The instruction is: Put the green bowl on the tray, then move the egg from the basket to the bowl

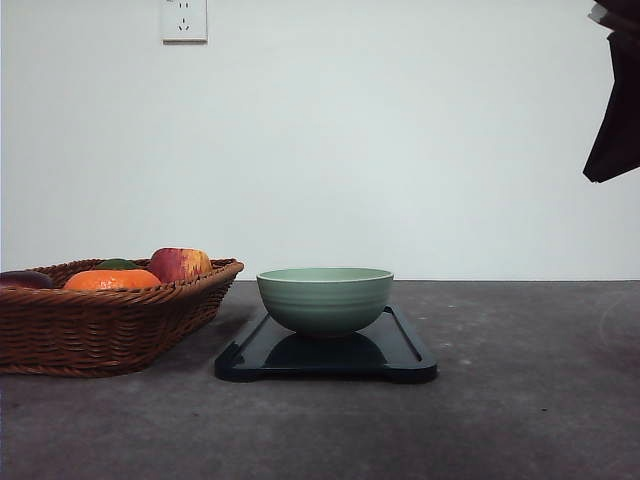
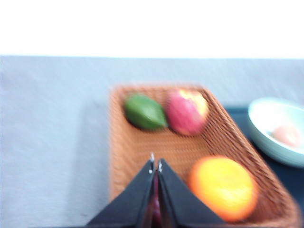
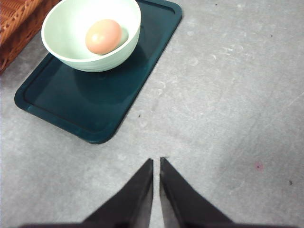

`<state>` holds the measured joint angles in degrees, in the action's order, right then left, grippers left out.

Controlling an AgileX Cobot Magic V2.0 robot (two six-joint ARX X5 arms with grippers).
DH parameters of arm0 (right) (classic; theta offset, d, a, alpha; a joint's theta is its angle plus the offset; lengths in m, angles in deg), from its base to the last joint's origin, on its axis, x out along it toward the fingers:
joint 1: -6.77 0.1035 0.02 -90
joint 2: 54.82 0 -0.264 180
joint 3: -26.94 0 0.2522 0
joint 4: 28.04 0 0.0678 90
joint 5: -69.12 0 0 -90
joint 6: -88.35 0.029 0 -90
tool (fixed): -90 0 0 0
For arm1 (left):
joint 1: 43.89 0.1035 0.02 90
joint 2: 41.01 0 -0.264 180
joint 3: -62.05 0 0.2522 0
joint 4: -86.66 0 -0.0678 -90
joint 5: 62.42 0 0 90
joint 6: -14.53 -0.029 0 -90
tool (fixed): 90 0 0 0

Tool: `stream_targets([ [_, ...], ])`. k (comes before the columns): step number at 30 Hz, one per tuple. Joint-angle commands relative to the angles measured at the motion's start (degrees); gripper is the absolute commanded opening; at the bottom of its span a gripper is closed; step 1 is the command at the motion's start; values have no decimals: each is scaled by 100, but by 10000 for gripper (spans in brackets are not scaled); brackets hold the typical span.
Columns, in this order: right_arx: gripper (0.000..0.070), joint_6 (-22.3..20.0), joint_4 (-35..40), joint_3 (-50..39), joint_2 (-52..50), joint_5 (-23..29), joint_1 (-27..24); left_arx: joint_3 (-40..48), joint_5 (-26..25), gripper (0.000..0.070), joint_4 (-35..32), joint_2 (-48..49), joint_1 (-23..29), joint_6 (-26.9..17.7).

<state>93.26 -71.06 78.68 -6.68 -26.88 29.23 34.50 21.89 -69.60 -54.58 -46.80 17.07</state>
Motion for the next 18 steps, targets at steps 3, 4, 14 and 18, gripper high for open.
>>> stream_targets([
  [3,16,42,52,46,39,2,28,596,16,0,-67,628,133,-17],
  [4,16,42,52,46,39,1,28,720,26,0,-71,776,150,-20],
  [14,16,42,57,48,39,2,26,1304,157,0,39,1338,187,21],
  [18,16,43,56,48,39,4,28,1304,155,0,47,1338,187,28],
])
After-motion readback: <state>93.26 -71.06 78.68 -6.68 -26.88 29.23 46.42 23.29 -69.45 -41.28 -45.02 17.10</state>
